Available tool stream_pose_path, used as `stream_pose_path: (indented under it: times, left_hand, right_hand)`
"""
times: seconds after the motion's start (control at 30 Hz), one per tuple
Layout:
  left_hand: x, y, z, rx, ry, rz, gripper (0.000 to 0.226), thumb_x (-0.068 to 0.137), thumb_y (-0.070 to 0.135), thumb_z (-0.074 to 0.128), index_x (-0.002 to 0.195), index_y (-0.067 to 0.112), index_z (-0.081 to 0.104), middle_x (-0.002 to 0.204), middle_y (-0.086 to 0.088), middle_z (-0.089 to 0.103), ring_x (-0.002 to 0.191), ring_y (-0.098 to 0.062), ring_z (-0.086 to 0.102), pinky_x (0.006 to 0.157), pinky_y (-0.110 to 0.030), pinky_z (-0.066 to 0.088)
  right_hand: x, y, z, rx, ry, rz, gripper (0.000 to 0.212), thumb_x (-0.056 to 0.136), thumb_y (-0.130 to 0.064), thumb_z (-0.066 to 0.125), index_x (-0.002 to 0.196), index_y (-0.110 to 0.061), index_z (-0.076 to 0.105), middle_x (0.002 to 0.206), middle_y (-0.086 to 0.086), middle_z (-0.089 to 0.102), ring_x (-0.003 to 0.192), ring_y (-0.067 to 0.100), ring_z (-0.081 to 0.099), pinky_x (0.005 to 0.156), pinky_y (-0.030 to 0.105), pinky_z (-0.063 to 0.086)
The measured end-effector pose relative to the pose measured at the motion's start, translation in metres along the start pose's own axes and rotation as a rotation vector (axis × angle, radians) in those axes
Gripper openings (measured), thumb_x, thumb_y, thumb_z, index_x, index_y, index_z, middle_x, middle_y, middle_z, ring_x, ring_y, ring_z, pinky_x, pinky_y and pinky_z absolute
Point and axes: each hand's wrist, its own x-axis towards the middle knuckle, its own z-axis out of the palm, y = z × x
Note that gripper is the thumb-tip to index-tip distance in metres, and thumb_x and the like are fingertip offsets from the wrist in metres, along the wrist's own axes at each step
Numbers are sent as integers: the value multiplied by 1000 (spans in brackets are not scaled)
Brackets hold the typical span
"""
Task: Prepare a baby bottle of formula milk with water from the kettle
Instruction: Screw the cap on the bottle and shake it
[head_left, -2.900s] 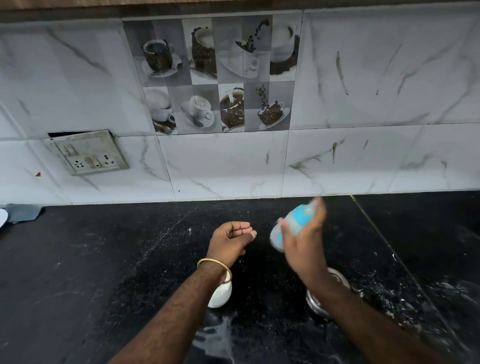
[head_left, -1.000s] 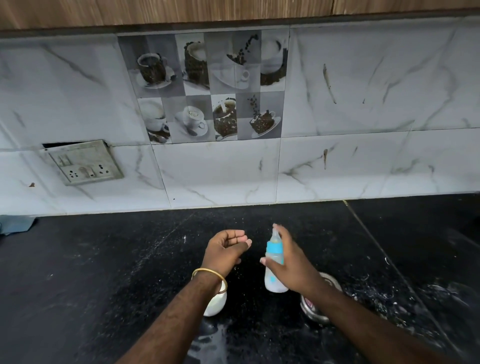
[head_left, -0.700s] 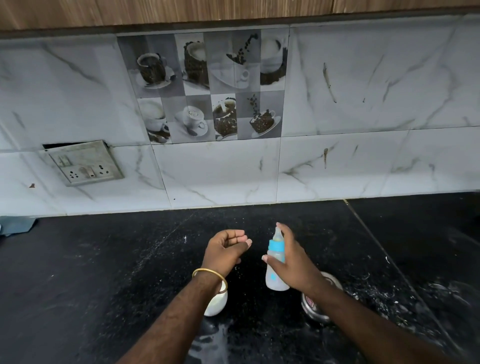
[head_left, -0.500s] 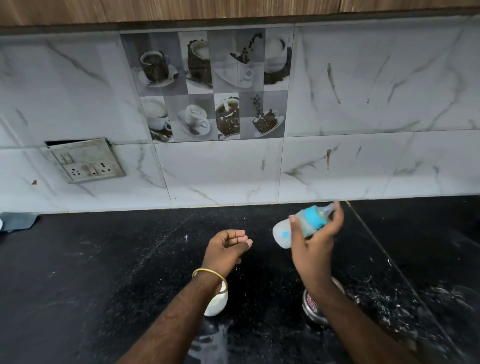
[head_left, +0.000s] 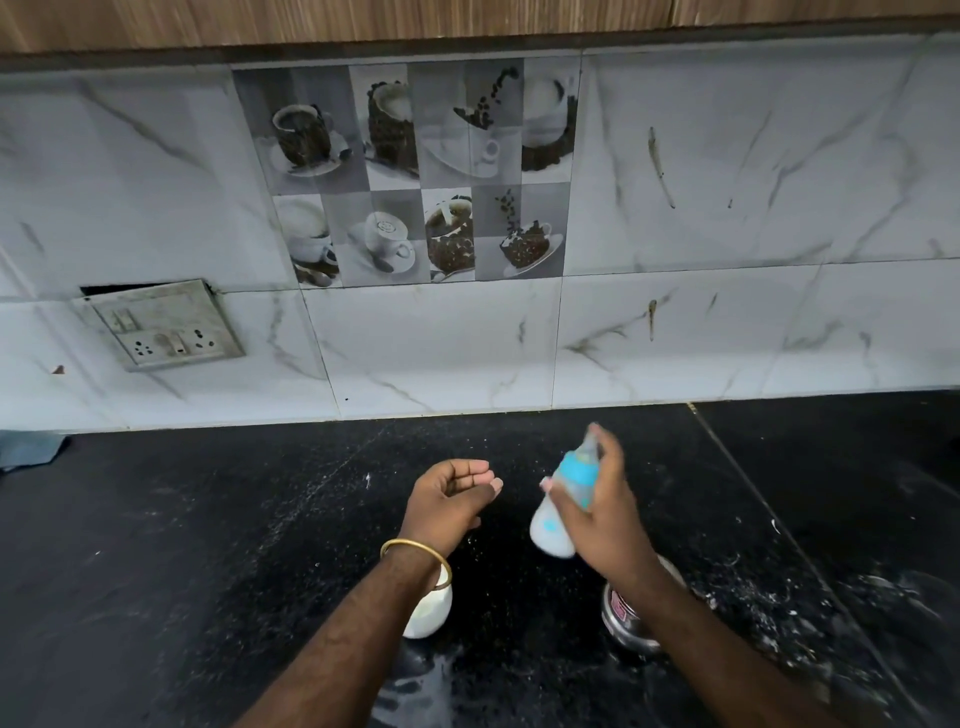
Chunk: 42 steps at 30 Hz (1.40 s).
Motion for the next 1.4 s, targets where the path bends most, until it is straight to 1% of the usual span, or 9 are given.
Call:
stream_pose_path:
  times: [0.1, 0.27, 0.4, 0.57, 0.73, 0.87, 1.03, 1.17, 1.4]
  left_hand:
    - [1, -1, -1, -8, 8, -5, 23, 83, 11, 76, 105, 16, 71, 102, -1, 77, 92, -12, 70, 74, -33, 56]
    - [1, -2, 1, -12, -2, -11, 23, 83, 10, 75, 105, 17, 71, 102, -1, 77, 97, -16, 71, 77, -35, 56]
    - [2, -3, 0, -14, 8, -11, 23, 83, 9, 76, 104, 17, 71, 101, -1, 78, 99, -18, 72, 76, -35, 56]
    - [-2, -2, 2, 5, -12, -1, 24, 83, 11, 76, 105, 17, 71, 103, -1, 77, 97, -16, 72, 76, -34, 56]
    - [1, -2, 0, -3, 6, -2, 24, 83, 9, 75, 106, 15, 70, 103, -3, 77, 100, -19, 72, 74, -34, 55]
    - [-3, -3, 1, -1, -10, -9, 23, 84, 10, 75, 106, 17, 71, 104, -1, 77, 102, -18, 72, 78, -36, 57]
    - [-1, -2, 0, -25, -3, -9, 23, 84, 8, 74, 105, 15, 70, 104, -3, 77, 99, -18, 71, 76, -35, 55]
    - [1, -3, 1, -14, -12, -11, 22, 84, 9, 74, 103, 18, 71, 103, -2, 77, 101, -20, 72, 77, -36, 56]
    - [3, -5, -2, -43, 11, -17, 22, 84, 6, 73, 103, 16, 71, 103, -3, 78, 104, -23, 71, 77, -37, 56]
  right_hand:
    - [2, -18, 1, 116, 349, -109, 83, 90, -31, 70, 153, -24, 15, 154, 14, 36, 137, 29, 46, 111, 49, 42]
    - [-10, -4, 1, -270, -269, -109, 82, 90, -38, 67, 151, -43, 13, 149, 8, 42, 125, 22, 52, 105, 38, 44]
    - [11, -27, -4, 133, 332, -120, 85, 90, -34, 68, 153, -22, 14, 155, 13, 33, 139, 28, 43, 114, 42, 39]
    - [-7, -2, 0, -298, -328, -34, 85, 89, -37, 68, 153, -33, 13, 151, 11, 40, 126, 21, 50, 106, 37, 43]
    - [11, -25, 0, 135, 293, -85, 85, 91, -24, 70, 153, -23, 11, 150, 14, 37, 131, 25, 48, 110, 34, 42]
    - [-11, -5, 3, -324, -357, -27, 84, 91, -34, 68, 153, -30, 11, 151, 11, 38, 124, 19, 50, 104, 32, 42]
    - [4, -27, 1, 97, 244, -90, 83, 92, -24, 67, 153, -18, 12, 149, 13, 37, 129, 20, 49, 110, 29, 41]
    - [-8, -2, 3, -219, -297, -22, 83, 89, -28, 71, 151, -27, 15, 151, 14, 38, 125, 18, 49, 107, 31, 42]
    - [4, -14, -4, -59, 114, -107, 80, 91, -29, 66, 152, -20, 14, 146, 17, 40, 125, 27, 52, 107, 41, 45]
